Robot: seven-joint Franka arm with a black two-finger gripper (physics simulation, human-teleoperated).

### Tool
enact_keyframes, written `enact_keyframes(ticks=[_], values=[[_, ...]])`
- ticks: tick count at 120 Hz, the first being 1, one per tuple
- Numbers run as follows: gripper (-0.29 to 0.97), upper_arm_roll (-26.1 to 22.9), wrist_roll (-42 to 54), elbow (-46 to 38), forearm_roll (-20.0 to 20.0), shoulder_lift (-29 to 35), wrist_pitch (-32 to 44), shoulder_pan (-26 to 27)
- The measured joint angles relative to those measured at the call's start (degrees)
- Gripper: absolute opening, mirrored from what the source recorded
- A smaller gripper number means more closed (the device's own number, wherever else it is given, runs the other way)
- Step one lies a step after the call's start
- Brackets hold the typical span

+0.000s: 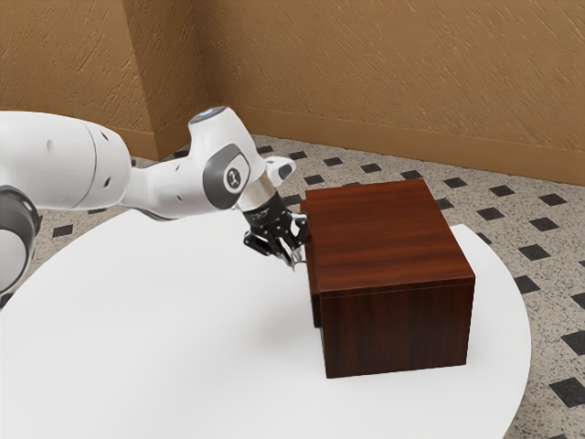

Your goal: Pull the drawer handle with one arm to open the drawer

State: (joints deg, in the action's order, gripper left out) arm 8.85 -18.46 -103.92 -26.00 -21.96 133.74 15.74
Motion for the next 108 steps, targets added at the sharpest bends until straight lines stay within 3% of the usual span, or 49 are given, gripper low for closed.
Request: enact_keyframes(ticks=[108], values=[[0.01, 0.5, -0.7, -1.4, 0.2, 1.4, -0.4, -1.5]])
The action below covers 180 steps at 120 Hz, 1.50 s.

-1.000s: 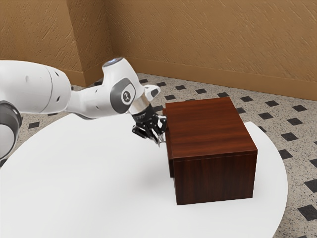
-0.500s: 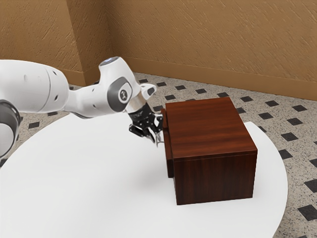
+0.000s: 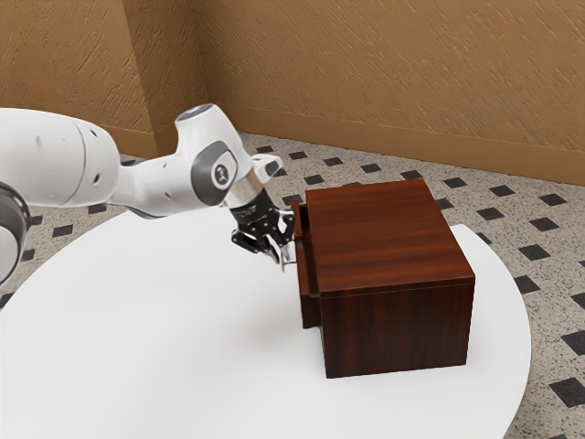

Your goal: Pull the drawer handle with one arm to open the drawer

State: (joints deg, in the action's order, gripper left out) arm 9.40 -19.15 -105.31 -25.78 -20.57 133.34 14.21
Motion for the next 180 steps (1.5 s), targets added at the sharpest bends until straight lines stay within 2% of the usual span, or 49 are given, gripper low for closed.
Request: enact_keyframes(ticks=[180], values=[[0.01, 4.2, 0.2, -9.1, 0.3, 6.4, 0.0, -0.6]])
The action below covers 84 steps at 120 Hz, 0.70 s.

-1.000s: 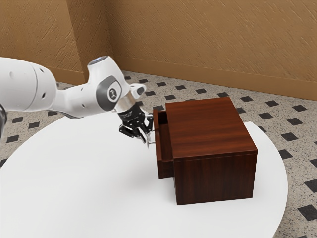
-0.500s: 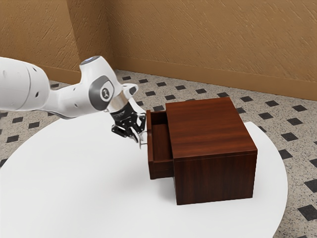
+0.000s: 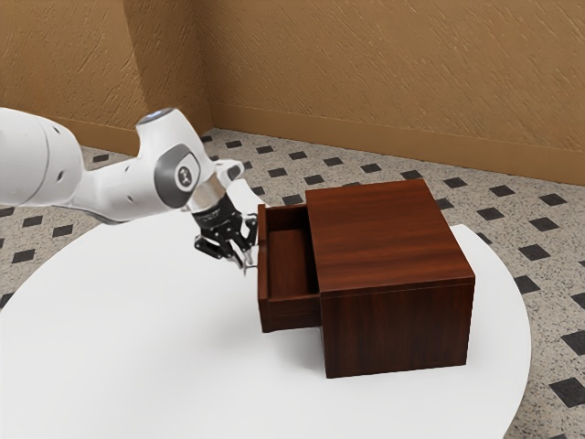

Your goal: Pull the drawer handle with one arm to open the drawer

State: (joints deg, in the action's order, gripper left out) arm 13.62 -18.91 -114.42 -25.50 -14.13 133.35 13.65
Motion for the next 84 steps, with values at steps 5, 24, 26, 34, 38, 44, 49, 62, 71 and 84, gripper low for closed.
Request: enact_keyframes(ticks=[5, 24, 26, 34, 38, 44, 49, 62, 71, 84], values=[[0.01, 0.3, 0.0, -0.5, 0.0, 0.3, 0.0, 0.1], [0.01, 1.1, 0.0, -1.6, 0.0, 0.9, 0.0, 0.0], [0.01, 1.1, 0.0, -1.6, 0.0, 1.0, 0.0, 0.0], [0.01, 1.2, 0.0, -2.1, 0.0, 1.2, 0.0, 0.0], [0.01, 1.2, 0.0, -2.2, -0.1, 1.3, 0.0, 0.0], [0.01, 1.2, 0.0, -2.5, -0.1, 1.4, 0.0, 0.0], [0.01, 1.3, 0.0, -2.6, 0.0, 1.5, 0.0, 0.0], [0.01, 1.3, 0.0, -3.1, 0.0, 1.8, 0.0, 0.0], [0.01, 1.3, 0.0, -3.5, 0.0, 2.3, 0.0, 0.0], [0.01, 2.1, 0.0, -3.9, 0.1, 3.0, 0.0, 0.0]])
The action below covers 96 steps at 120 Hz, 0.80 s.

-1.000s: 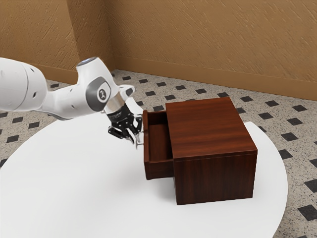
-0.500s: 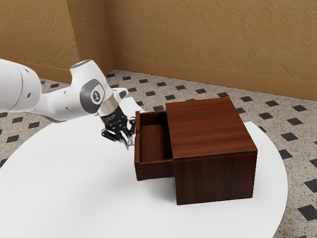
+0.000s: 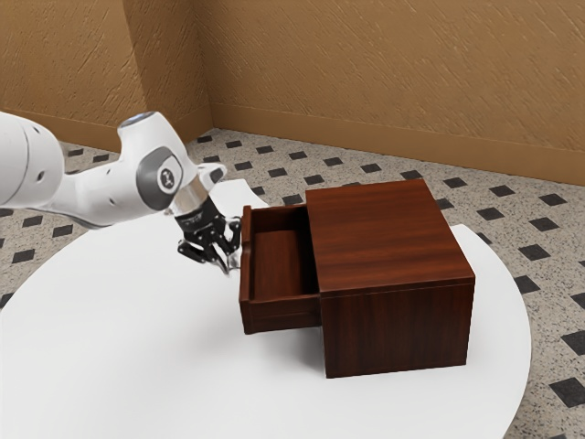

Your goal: Pull the drawer handle with one arm to open the drawer

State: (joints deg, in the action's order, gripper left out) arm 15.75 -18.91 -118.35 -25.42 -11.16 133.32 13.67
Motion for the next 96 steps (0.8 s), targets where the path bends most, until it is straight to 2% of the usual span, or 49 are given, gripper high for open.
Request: enact_keyframes(ticks=[96], values=[[0.01, 2.1, -0.1, -3.1, 0.3, 2.4, 0.0, 0.1]])
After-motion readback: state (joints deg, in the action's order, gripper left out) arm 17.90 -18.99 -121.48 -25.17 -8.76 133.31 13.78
